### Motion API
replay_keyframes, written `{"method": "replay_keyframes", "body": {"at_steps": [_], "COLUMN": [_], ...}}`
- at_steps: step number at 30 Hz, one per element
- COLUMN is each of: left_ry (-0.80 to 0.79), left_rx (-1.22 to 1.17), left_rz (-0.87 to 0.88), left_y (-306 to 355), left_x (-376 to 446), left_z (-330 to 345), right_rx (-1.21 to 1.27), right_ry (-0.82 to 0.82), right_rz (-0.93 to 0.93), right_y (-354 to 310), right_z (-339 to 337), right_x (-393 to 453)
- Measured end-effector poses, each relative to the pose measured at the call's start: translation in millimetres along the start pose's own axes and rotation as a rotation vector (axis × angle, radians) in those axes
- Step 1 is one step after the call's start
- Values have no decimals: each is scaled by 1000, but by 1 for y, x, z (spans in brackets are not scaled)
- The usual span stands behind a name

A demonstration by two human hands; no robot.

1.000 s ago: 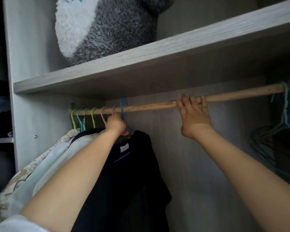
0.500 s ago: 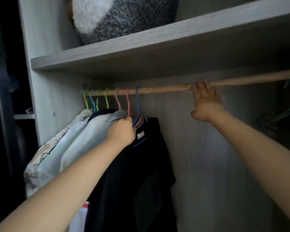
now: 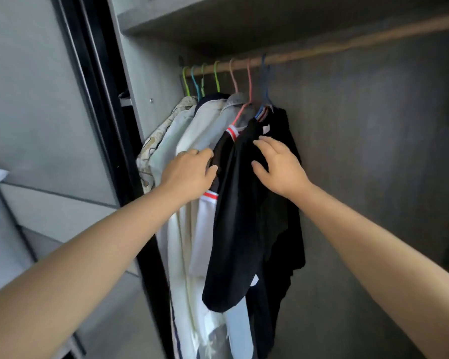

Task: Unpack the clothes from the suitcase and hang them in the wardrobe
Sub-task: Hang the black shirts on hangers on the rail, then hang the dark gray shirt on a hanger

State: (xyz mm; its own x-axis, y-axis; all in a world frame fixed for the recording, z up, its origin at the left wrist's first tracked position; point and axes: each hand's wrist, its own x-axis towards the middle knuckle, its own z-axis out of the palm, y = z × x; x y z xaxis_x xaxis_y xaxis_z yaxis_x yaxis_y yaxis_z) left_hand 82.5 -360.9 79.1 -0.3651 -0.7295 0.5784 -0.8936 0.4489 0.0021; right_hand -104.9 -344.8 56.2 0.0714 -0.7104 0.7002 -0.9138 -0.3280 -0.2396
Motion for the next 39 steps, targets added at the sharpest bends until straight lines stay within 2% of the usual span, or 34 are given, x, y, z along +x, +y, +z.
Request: {"method": "replay_keyframes", "body": {"at_steps": [4,10,14,19,23,27,31,35,39], "left_ry": [-106,-325,-418,-532,-603,-756,-919,-972,-1014], "left_rx": [60,257,285,309,275,215,107,30,-59], "left_rz": [-127,-480,-671,-914,-1081,-1149,-1143,-1158,-1268], "left_y": [-28,-54,-64,-73,-82,-96,-127,-160,-171], "left_x": [-80,-240,-358,-498,-596,-699,-793,-885,-980], "left_z": [0,-5,-18,-48,-54,-49,-32,-6,33], "right_rx": [63,136,221,304,341,295,218,120,74], "right_ry": [-87,-349,-482,-725,-845,-996,-1167,-1329,-1476], "right_rz": [-151,-321,-376,-475,-556,-606,-538,-441,-458], "right_y": [-42,-129,-186,-263,-309,-360,-403,-440,-453], "right_z": [30,60,78,106,131,170,212,257,293], "right_x": [-40,-125,-194,-297,-369,-442,-512,-597,-692]}}
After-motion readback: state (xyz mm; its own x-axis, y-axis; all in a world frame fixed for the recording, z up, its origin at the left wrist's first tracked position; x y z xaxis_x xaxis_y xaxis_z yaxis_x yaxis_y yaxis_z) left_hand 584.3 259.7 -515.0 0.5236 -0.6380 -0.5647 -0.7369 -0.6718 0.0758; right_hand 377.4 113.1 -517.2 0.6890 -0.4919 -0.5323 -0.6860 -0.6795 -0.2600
